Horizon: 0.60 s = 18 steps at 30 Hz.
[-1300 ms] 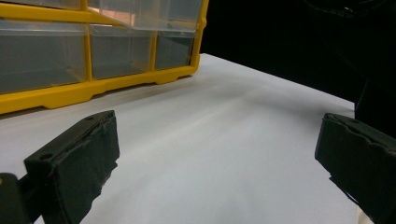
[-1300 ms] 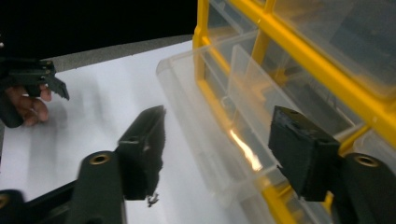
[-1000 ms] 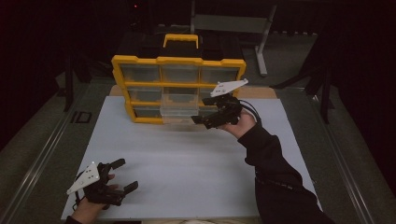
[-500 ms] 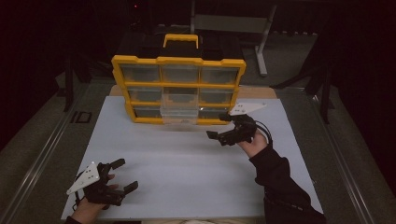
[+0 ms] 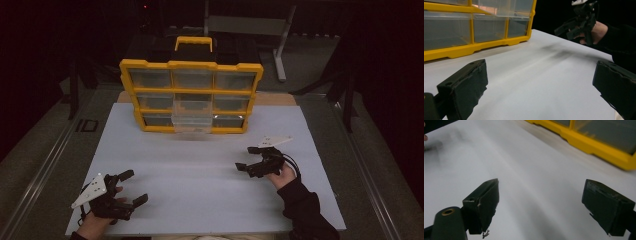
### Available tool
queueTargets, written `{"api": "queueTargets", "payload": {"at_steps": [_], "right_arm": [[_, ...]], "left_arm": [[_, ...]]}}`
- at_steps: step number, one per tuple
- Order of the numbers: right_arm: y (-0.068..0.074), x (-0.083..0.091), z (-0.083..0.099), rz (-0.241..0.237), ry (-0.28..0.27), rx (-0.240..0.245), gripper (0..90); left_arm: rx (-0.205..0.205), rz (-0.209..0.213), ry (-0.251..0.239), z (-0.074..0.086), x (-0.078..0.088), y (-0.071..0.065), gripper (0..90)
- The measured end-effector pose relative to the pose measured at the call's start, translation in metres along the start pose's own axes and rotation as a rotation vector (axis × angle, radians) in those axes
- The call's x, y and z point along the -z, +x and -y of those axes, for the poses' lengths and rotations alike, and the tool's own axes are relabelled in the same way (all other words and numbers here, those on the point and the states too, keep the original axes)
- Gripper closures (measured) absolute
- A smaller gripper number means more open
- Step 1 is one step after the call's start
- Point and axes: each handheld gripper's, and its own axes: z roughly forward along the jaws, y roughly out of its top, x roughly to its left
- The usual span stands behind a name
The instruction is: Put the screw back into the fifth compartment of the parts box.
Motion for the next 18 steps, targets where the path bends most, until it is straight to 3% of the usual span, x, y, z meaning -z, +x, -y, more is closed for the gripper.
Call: {"api": "queueTargets", "payload": {"at_steps": [7, 18], "right_arm": [[-0.004, 0.008, 0.02, 0.028, 0.01, -0.001, 14.4], [0.004, 0.027, 0.049, 0.014, -0.01, 0.037, 14.6]], "left_arm": [[-0.006, 0.001, 0.006, 0.0, 0.0, 0.0, 0.5], [-0.003, 0.0, 0.006, 0.0, -0.001, 0.0, 0.5]]}}
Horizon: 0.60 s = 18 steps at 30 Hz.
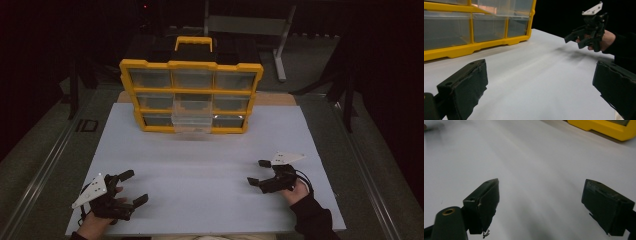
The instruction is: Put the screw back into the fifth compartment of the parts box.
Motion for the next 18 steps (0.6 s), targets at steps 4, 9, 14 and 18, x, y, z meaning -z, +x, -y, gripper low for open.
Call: {"api": "queueTargets", "payload": {"at_steps": [4, 9, 14, 18], "right_arm": [[0.004, 0.008, 0.009, 0.002, -0.01, -0.01, 14.6], [0.009, 0.016, 0.021, 0.025, -0.014, -0.022, 14.6], [0.01, 0.023, 0.027, 0.05, -0.032, -0.034, 14.6], [0.009, 0.033, 0.038, 0.086, -0.046, -0.059, 14.6]], "left_arm": [[-0.004, 0.0, 0.001, 0.0, 0.0, 0.0, 0.5], [0.001, -0.004, 0.002, 0.0, 0.0, 0.001, 0.5], [-0.003, -0.002, 0.002, 0.0, 0.0, 0.0, 0.5], [0.001, -0.002, -0.002, 0.0, 0.0, 0.0, 0.5]]}}
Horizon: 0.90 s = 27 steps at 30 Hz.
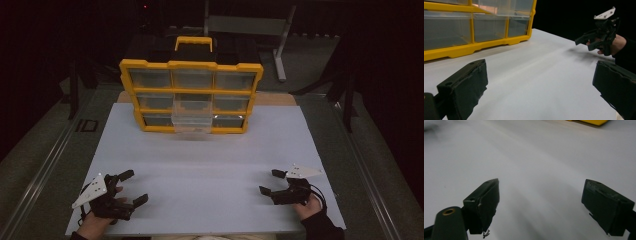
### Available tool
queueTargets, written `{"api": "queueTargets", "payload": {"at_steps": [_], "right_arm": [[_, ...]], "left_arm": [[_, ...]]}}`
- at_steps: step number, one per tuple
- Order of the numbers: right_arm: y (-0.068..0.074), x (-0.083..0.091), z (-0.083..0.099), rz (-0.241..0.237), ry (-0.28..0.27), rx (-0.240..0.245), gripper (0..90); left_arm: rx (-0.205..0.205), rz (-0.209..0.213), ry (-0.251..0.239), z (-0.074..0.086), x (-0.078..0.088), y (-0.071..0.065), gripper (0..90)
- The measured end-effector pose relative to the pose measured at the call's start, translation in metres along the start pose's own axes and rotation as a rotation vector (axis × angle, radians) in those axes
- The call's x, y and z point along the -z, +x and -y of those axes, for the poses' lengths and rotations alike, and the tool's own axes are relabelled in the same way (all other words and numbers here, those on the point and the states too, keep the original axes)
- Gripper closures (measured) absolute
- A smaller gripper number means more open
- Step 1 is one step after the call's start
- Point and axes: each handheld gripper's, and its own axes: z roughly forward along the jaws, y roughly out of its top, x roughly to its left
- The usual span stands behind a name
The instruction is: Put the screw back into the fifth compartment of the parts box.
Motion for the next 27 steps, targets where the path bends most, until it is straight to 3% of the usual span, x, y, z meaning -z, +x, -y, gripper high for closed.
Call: {"api": "queueTargets", "payload": {"at_steps": [10, 27], "right_arm": [[-0.007, 0.016, 0.012, 0.042, -0.017, -0.045, 14.8], [-0.008, 0.011, 0.015, 0.034, -0.001, -0.037, 14.8]], "left_arm": [[0.002, 0.001, 0.005, 0.001, 0.0, 0.001, 0.5], [-0.001, 0.002, 0.009, 0.001, -0.001, 0.001, 0.5]]}}
